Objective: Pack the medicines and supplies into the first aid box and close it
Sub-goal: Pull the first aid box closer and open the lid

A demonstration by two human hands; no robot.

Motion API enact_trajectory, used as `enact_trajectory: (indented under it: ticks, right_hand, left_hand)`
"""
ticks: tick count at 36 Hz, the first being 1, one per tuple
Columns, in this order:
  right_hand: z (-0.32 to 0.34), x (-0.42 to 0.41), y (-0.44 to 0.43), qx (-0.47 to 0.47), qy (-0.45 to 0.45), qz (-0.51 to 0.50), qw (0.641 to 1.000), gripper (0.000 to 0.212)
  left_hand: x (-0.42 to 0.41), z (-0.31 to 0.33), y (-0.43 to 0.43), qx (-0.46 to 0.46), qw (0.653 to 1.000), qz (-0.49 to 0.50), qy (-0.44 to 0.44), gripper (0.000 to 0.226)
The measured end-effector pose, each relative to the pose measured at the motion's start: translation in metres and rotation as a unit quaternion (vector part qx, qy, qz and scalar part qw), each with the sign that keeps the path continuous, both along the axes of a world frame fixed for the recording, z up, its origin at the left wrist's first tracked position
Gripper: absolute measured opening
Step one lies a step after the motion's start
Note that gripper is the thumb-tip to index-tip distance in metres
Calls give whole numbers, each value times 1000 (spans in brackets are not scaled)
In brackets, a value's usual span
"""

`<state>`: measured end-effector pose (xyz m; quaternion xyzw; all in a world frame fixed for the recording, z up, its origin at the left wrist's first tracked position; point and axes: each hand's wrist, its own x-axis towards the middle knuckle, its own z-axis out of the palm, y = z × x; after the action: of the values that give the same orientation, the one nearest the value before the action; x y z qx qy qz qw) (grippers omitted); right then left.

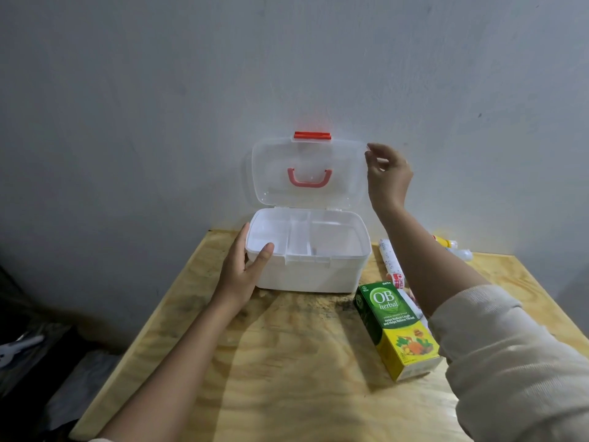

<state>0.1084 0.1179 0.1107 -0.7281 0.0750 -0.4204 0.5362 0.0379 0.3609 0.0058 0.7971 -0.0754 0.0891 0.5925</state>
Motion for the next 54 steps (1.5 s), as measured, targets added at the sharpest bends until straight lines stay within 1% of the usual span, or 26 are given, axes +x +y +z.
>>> enact_trajectory:
  ticks: [7,10,13,33,40,44,47,50,54]
  right_hand:
    - [2,-4,-2,-31,20,-6,999,19]
    - [5,-6,-2,-63,39,-19,997,20]
    - [8,-9,-1,-76,54,-24,995,20]
    - [15,-14,6,-94,79,-54,991,22]
    - [13,-12,6,-85,87,-50,991,23]
    - [13,-15,6,-85,89,-42,992,24]
    - [14,-18,5,-91,92,-41,991,26]
    - [14,-23,5,-96,98,-30,990,28]
    - [12,-40,2,-97,119,-12,988,31]
  left_hand:
    - [7,11,1,50,999,-10,-15,64]
    - [15,19,-2,84,996,-16,-1,70]
    - [19,20,-3,105,994,-22,11,76]
    - [7,22,20,104,993,-43,29,75]
    - [8,24,20,127,989,-54,46,82]
    - [18,19,29,163,984,-47,51,104]
    - [20,22,27,199,978,-43,43,102]
    - [13,31,18,230,971,-54,32,91]
    - [17,33,9,298,952,-63,28,97]
